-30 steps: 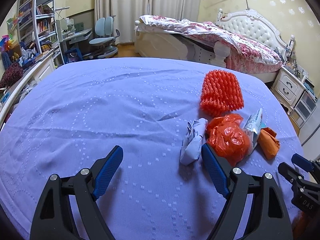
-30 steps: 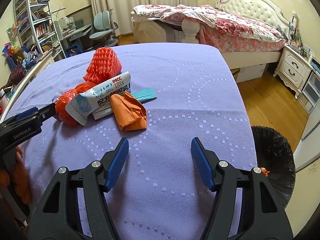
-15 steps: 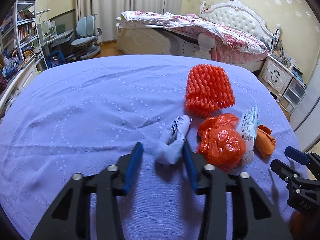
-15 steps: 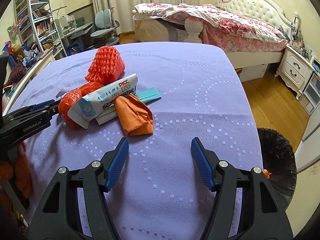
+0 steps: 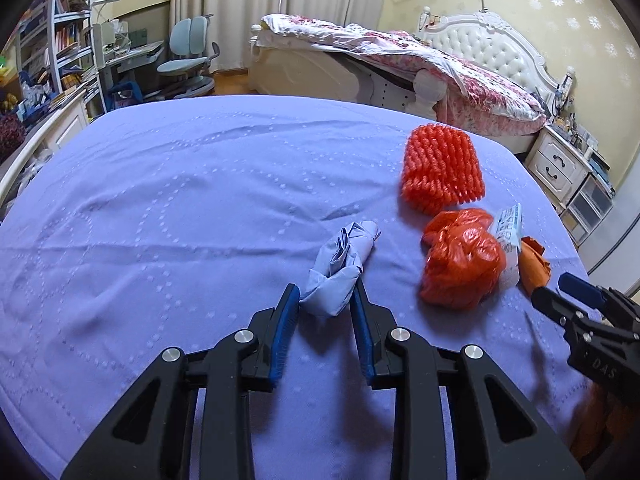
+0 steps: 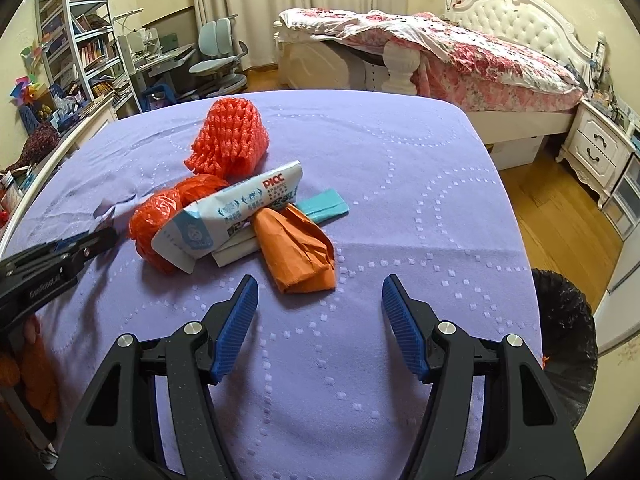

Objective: Collect trash
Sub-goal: 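Grasp the light blue plastic bag with the left tool while the right tool grasps the orange cloth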

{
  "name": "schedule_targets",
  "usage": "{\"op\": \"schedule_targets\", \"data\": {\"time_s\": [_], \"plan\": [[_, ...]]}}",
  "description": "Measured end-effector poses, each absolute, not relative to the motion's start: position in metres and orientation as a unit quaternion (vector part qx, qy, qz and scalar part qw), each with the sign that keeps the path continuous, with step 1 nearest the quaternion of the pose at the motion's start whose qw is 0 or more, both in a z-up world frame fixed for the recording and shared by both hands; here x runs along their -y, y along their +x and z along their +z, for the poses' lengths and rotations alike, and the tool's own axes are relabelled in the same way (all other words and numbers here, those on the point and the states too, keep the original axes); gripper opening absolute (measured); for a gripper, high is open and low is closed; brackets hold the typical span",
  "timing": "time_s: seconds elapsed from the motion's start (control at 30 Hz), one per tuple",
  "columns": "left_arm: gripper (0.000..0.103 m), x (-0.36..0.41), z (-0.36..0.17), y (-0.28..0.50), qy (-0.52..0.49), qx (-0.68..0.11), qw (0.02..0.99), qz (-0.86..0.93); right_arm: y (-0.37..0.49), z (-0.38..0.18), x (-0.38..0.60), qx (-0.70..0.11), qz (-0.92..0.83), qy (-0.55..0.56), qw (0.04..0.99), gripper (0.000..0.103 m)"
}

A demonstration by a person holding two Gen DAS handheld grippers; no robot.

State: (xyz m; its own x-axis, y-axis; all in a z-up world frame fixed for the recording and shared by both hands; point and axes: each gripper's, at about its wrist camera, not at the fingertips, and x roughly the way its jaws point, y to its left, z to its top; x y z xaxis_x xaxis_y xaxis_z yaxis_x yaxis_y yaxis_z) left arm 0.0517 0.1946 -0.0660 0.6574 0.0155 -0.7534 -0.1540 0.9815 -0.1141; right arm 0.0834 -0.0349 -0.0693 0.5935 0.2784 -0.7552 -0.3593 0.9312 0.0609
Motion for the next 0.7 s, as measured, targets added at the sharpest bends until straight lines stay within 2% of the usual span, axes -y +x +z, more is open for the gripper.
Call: {"op": "schedule_targets", "data": {"time_s": [0.1, 0.17, 0.23, 0.33, 0.47, 0.57, 0.63, 0.7], "plan": [[0.030, -0.196, -0.066, 0.048, -0.084, -0.412, 0.906, 0.050, 0.087, -0.069, 0.029, -0.414, 0.182, -0.052, 0.891, 0.063], [0.034, -0.195, -0.065, 0.050, -0.083, -0.413, 0.906, 0.048, 0.090, -0.068, 0.025, -0.413, 0.183, -0.053, 0.890, 0.062], [0.050, -0.195, -0.065, 0.053, -0.082, -0.412, 0.906, 0.050, 0.093, -0.068, 0.021, -0.414, 0.184, -0.055, 0.890, 0.059], [0.058, -0.194, -0.063, 0.057, -0.079, -0.407, 0.909, 0.050, 0.098, -0.069, 0.015, -0.422, 0.186, -0.059, 0.885, 0.050], [0.059, -0.192, -0.066, 0.063, -0.076, -0.415, 0.906, 0.043, 0.099, -0.069, 0.014, -0.424, 0.183, -0.061, 0.885, 0.041], [0.058, -0.188, -0.067, 0.065, -0.066, -0.418, 0.905, 0.036, 0.098, -0.070, 0.014, -0.424, 0.184, -0.059, 0.885, 0.041], [0.047, -0.185, -0.069, 0.065, -0.058, -0.421, 0.905, 0.032, 0.098, -0.070, 0.015, -0.424, 0.183, -0.057, 0.885, 0.040], [0.040, -0.182, -0.069, 0.065, -0.050, -0.421, 0.905, 0.029, 0.097, -0.070, 0.016, -0.424, 0.182, -0.055, 0.885, 0.040]]}}
